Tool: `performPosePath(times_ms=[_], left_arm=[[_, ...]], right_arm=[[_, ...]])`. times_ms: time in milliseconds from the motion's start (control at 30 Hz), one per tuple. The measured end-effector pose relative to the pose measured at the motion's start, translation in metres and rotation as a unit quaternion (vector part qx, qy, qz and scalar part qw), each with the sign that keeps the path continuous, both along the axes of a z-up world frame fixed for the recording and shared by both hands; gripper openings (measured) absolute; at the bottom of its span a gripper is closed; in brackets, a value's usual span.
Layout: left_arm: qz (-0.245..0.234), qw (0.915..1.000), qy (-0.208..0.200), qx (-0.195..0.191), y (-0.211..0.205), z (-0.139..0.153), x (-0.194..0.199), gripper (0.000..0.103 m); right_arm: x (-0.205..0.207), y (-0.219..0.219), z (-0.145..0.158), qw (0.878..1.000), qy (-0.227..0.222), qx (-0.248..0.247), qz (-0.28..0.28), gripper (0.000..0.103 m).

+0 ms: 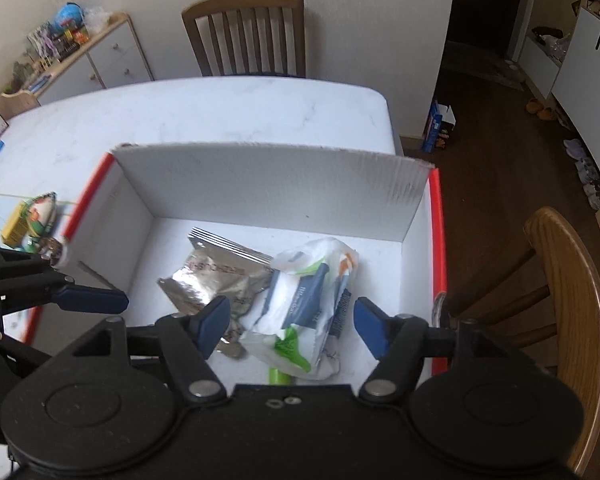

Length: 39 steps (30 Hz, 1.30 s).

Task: Organize objects
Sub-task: 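Open both tools to release the items and withdraw toward the table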

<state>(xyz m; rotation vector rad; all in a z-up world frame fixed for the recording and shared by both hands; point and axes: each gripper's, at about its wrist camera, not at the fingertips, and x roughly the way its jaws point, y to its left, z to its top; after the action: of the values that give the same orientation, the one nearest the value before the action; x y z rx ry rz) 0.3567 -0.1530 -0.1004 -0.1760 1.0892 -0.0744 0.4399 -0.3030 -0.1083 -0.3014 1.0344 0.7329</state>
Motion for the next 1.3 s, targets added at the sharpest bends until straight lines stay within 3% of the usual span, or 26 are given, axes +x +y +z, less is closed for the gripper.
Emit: performPosePath(times_ms=[467,700,1067,1300], left_arm=[[0.004,0.9971,-0.072,-0.022,0.027,0.056,-0.067,0.062],[0.023,0.9947,-0.099,-0.021,0.063,0.079,-0.11,0.07],[0.074,0.989,-0.128,0.005,0.147,0.094,-0.174,0.082],[0.106,0.9867,-0.123,0.003,0.205,0.081,-0.211,0.084]], right_arm=[[-0.04,-0.006,0.054,0.998,-0.025,0.05,0.009,0.073],[-0.074,0.007,0.073,0.997,-0.03,0.074,0.022,0.081],[-0.14,0.054,0.077,0.994,-0.028,0.089,0.054,0.086],[-0.19,0.096,0.065,0.993,-0.033,0.077,0.088,0.086]])
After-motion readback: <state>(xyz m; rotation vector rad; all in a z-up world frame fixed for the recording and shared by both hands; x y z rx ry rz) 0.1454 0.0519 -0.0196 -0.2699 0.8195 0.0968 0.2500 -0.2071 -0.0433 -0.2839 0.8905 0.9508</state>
